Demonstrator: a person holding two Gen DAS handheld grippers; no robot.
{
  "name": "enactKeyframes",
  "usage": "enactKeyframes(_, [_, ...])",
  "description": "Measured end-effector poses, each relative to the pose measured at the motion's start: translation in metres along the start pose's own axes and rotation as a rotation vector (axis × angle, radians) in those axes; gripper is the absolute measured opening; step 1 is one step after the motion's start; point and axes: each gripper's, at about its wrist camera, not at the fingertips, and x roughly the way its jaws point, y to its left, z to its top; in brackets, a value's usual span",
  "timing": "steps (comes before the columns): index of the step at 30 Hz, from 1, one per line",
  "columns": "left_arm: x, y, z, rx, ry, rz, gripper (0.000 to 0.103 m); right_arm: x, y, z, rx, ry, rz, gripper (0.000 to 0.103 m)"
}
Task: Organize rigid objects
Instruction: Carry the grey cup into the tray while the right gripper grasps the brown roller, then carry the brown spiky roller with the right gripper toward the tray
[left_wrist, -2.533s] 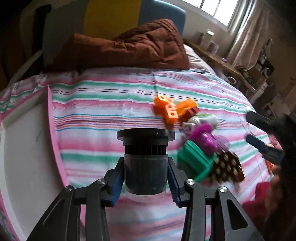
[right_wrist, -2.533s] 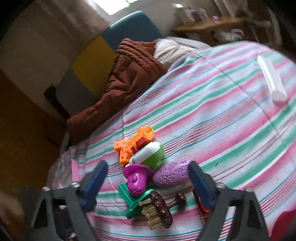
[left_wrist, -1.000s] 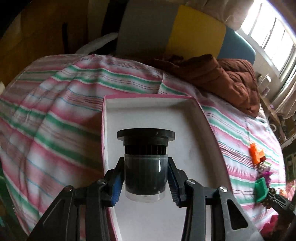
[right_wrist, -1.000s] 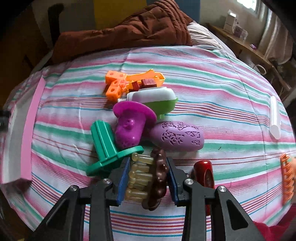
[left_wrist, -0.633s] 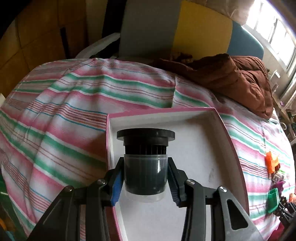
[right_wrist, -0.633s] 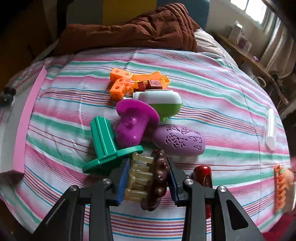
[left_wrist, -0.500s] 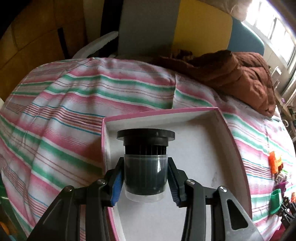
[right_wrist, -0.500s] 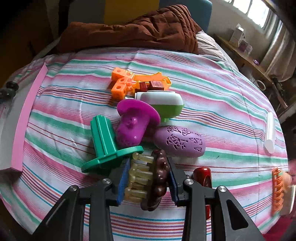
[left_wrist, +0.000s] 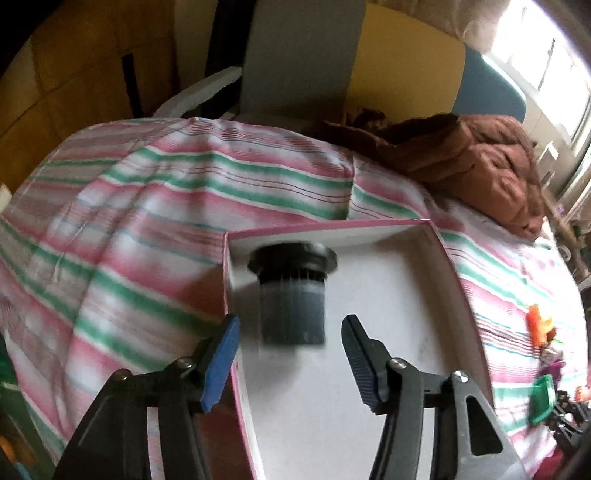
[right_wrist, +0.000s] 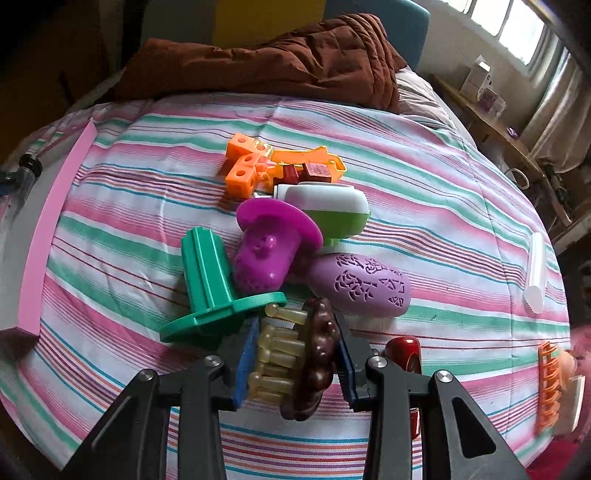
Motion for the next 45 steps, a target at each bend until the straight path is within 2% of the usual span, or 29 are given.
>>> enactKeyframes(6, [-0.05, -0.003, -0.044, -0.009, -0.082, 0.016, 0.059, 0.001, 0.005, 0.0, -0.033, -0.008, -0.021, 0.039])
enactKeyframes(12, [-0.095, -0.027, -0.092, 0.046, -0.145, 0.014, 0.059, 0.001, 0.009, -0.001, -0.061, -0.017, -0.037, 0.039])
enactKeyframes(18, [-0.113, -0.059, -0.129, 0.12, -0.134, -0.022, 0.059, 0.002, 0.013, -0.002, -0.08, -0.021, -0.054, 0.039])
enactKeyframes(29, [-0.132, -0.069, -0.151, 0.166, -0.157, -0.047, 0.059, -0.011, 0.033, -0.016, -0.093, 0.037, -0.009, 0.039])
enactKeyframes(36, [-0.137, -0.062, -0.156, 0.172, -0.172, -0.034, 0.059, -0.027, 0.063, -0.036, -0.161, 0.033, 0.022, 0.039])
enactKeyframes(41, [-0.138, -0.056, -0.159, 0.15, -0.164, -0.056, 0.059, -0.036, 0.087, -0.045, -0.179, 0.009, 0.103, 0.039])
enactKeyframes(45, [-0.139, -0.053, -0.16, 0.14, -0.16, -0.057, 0.059, -0.035, 0.106, -0.046, -0.205, -0.002, 0.117, 0.039])
